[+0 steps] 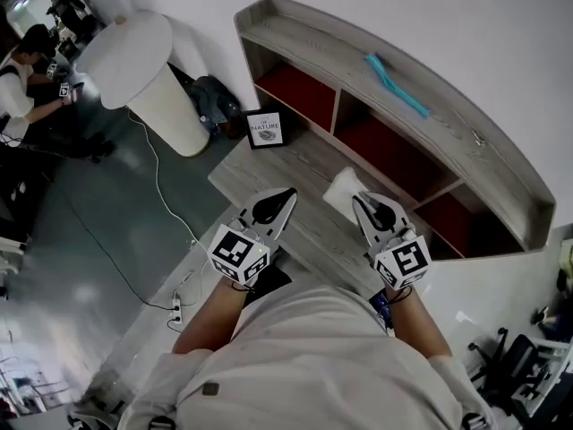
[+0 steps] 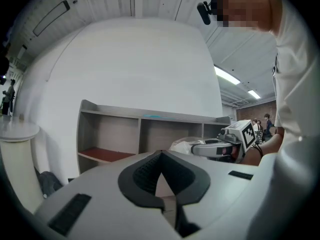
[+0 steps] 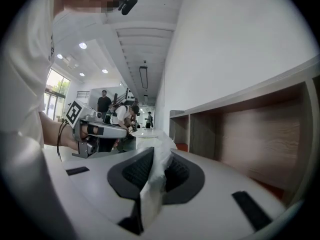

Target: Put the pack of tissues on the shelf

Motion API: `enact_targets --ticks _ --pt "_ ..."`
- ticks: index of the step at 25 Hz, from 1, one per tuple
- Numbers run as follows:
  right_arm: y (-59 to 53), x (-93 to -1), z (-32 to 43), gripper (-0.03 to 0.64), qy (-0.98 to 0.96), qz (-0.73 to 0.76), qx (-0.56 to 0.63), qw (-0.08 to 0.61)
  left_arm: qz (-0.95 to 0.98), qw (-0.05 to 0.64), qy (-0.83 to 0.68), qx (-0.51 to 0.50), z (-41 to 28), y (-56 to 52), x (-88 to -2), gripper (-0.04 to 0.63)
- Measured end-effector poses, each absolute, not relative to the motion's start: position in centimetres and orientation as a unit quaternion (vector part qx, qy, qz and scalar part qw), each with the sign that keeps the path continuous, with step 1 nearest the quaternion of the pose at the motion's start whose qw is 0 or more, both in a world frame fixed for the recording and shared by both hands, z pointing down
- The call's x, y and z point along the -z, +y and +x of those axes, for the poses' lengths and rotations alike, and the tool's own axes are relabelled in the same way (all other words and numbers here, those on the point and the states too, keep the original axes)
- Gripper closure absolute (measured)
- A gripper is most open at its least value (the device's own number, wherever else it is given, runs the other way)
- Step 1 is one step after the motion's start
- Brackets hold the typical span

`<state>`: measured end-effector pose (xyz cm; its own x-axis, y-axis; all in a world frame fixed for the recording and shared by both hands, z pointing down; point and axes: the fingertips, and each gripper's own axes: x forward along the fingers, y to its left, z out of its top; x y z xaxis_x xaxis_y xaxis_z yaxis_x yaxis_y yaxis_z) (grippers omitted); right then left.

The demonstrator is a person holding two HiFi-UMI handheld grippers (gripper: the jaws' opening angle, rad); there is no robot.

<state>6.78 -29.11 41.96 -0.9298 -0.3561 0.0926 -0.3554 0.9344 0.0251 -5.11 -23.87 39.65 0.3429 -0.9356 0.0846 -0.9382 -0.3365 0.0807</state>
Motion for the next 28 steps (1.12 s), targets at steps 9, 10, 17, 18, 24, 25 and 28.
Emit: enact_targets --ticks 9,10,17,18,24,25,28 --pt "-32.2 -41.7 1.7 0.561 -0.969 0.24 0.012 0.057 0.858 0.056 -0.51 -0.01 -9.9 -29.5 -39.8 0.581" --pt "-32.5 -41.7 1.1 0.561 -0.967 0.246 0.012 0.058 0.862 0.056 -0.504 -0.01 -10.5 -30.0 -39.8 0.581" --pt "-34.1 -41.5 -2.7 0.561 -0.955 0.289 0.009 0.065 0.884 0.062 -0.463 -0.007 -14.2 -33.0 -39.8 0.581" --pt "-34.5 -41.4 -3.3 0.561 -0.954 0.293 0.009 0.065 0.886 0.061 -0.459 -0.006 -14.8 -33.3 -39.8 0.581" --pt "-35.6 -41.3 -6.6 0.561 -0.946 0.318 0.009 0.066 0.894 0.065 -0.443 -0.004 -18.2 -35.2 -40.2 0.581" --pt "-35.8 -41.3 -7.0 0.561 -0.944 0.322 0.01 0.066 0.896 0.065 -0.438 -0.004 -18.6 -35.4 -40.2 0.581" --pt "-36.3 -41.3 -8.4 0.561 -0.94 0.334 0.012 0.064 0.903 0.066 -0.425 -0.001 -19.8 -36.1 -40.1 0.581"
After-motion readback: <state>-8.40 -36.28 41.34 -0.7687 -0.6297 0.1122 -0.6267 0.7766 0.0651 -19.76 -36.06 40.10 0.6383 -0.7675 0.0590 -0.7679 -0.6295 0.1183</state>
